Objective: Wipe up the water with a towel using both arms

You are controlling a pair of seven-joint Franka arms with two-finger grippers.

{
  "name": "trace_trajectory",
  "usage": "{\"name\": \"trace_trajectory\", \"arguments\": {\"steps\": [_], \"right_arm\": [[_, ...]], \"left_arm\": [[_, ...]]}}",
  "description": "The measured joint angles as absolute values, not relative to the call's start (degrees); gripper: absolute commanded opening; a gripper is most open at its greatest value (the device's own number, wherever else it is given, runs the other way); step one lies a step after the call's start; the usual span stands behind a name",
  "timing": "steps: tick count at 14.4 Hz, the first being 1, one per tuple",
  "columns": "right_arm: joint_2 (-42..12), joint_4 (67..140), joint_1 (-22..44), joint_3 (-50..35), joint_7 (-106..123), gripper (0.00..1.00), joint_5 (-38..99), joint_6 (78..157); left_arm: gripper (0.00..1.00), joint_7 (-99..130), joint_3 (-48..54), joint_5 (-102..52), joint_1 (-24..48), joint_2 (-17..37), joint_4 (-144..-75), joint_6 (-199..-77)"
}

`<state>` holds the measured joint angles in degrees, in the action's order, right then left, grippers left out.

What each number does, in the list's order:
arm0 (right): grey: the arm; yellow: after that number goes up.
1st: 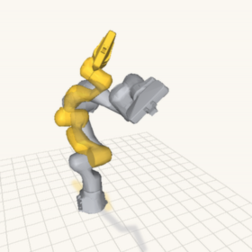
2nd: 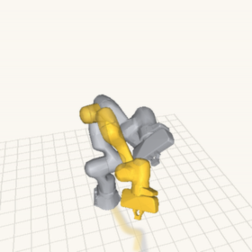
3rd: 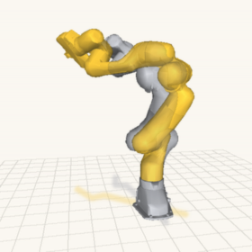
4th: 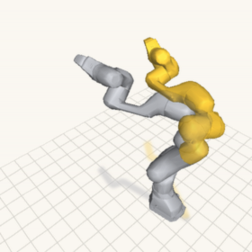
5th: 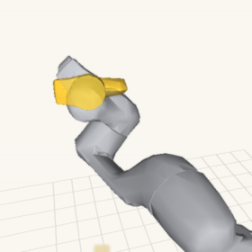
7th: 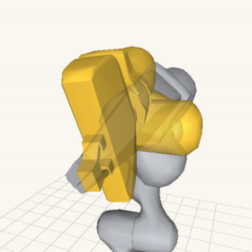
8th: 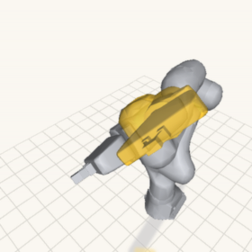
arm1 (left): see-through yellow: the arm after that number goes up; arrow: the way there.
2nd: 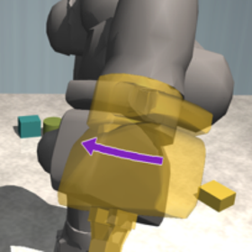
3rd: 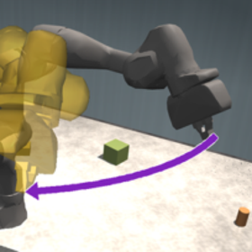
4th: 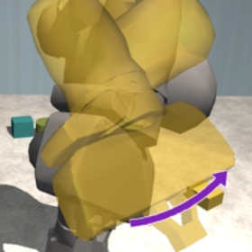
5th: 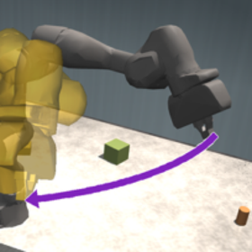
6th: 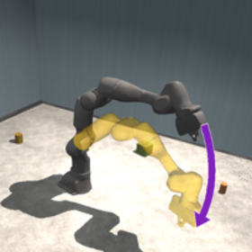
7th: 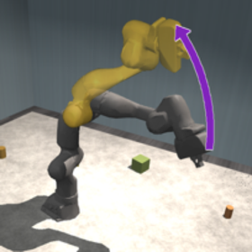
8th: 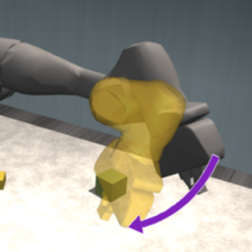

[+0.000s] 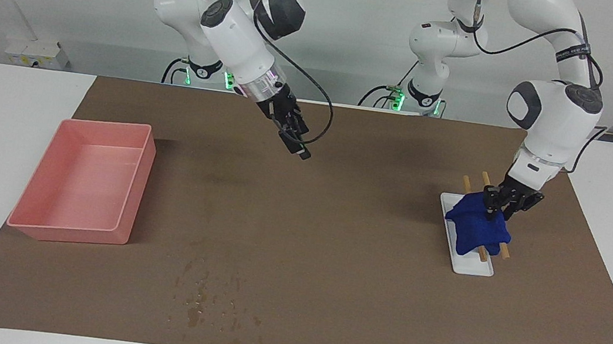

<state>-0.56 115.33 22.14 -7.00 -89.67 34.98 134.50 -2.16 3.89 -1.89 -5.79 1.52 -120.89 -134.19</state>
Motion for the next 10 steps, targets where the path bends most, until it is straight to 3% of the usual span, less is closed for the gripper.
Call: {"name": "trace_trajectory", "arguments": {"steps": [1,3,4,10], "right_arm": [[-0.6,115.3,22.3,-7.0,-89.7,1.00,35.0,134.5],[-0.6,115.3,22.3,-7.0,-89.7,1.00,35.0,134.5],[-0.6,115.3,22.3,-7.0,-89.7,1.00,35.0,134.5],[-0.6,115.3,22.3,-7.0,-89.7,1.00,35.0,134.5]], "left_arm": [[0.35,-2.2,3.9,-1.9,-5.8,1.5,-120.9,-134.2],[0.05,-2.2,3.9,-1.9,-5.8,1.5,-120.9,-134.2],[0.00,-2.2,3.9,-1.9,-5.8,1.5,-120.9,-134.2],[0.00,-2.3,3.8,-1.8,-5.8,1.5,-120.7,-134.3]]}}
